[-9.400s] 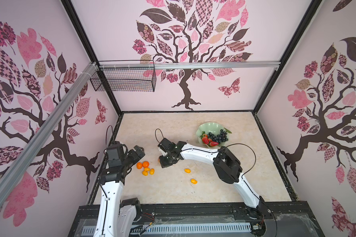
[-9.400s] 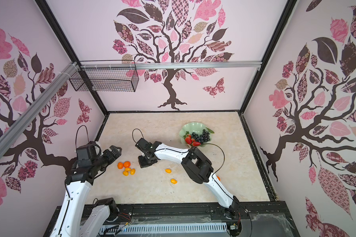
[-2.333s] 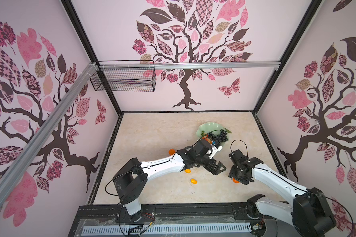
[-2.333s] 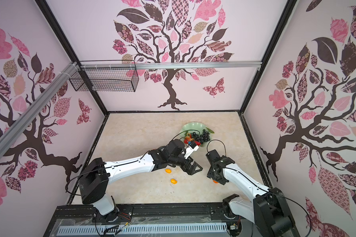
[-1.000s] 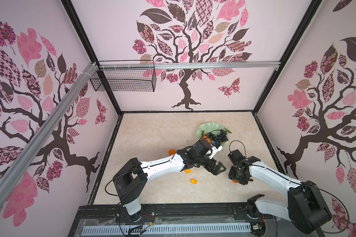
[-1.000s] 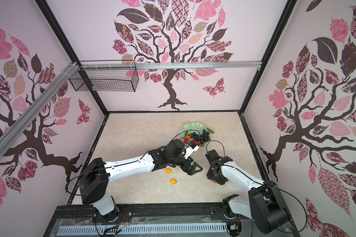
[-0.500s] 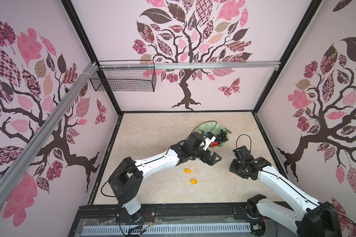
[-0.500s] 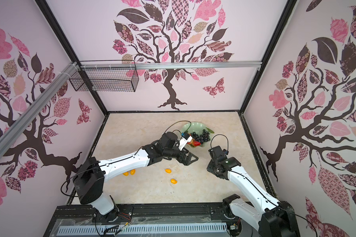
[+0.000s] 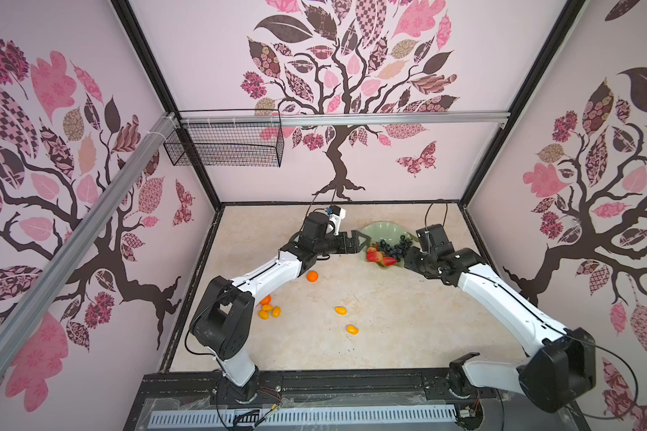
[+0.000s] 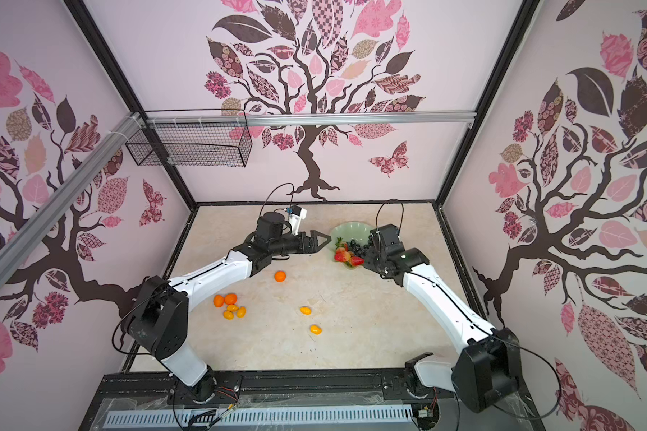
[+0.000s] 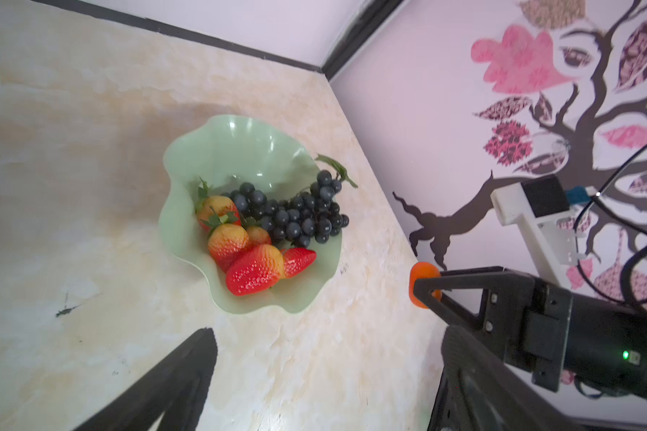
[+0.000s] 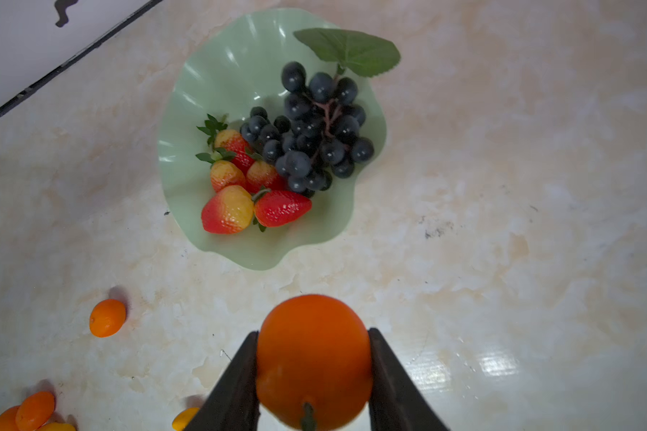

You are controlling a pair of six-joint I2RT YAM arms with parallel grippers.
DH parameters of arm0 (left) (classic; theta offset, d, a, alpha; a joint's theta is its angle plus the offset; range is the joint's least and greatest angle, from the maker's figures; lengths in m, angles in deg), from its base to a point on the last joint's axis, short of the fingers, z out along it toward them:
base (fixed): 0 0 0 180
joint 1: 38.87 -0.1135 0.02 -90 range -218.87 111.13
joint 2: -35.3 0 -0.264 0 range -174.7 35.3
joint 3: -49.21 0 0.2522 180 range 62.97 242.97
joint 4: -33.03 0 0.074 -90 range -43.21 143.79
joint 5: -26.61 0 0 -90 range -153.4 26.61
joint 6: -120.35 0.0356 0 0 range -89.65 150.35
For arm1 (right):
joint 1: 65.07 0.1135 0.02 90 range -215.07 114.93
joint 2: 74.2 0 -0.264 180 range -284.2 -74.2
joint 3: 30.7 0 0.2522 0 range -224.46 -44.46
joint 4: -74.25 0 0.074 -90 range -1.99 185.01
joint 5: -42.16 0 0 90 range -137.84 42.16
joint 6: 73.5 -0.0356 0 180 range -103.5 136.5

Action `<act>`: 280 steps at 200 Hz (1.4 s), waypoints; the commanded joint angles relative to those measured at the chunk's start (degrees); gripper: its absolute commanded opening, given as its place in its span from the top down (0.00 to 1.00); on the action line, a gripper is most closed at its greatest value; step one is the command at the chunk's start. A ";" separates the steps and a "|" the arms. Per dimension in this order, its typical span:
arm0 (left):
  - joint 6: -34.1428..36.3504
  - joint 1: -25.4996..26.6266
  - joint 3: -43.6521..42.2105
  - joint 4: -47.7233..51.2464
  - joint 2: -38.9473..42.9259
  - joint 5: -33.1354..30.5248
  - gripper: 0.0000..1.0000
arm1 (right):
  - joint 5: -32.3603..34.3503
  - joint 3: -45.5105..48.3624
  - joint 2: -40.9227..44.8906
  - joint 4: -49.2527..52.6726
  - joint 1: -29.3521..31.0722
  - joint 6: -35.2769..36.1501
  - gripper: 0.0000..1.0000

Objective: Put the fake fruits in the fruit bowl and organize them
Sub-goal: 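Lift the tangerine with the right gripper and carry it over the bowl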

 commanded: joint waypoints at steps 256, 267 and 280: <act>-14.90 -2.08 -3.26 -6.97 -3.92 -10.11 0.02 | 17.75 -65.60 -64.33 23.33 -2.49 8.13 0.72; -14.99 -2.03 -3.06 -6.83 -4.00 -9.91 0.02 | 17.63 -66.08 -64.92 23.60 -2.50 8.22 0.70; -15.12 -2.07 -2.90 -6.77 -4.08 -9.50 0.02 | 17.17 -66.02 -65.03 23.67 -2.57 8.23 0.67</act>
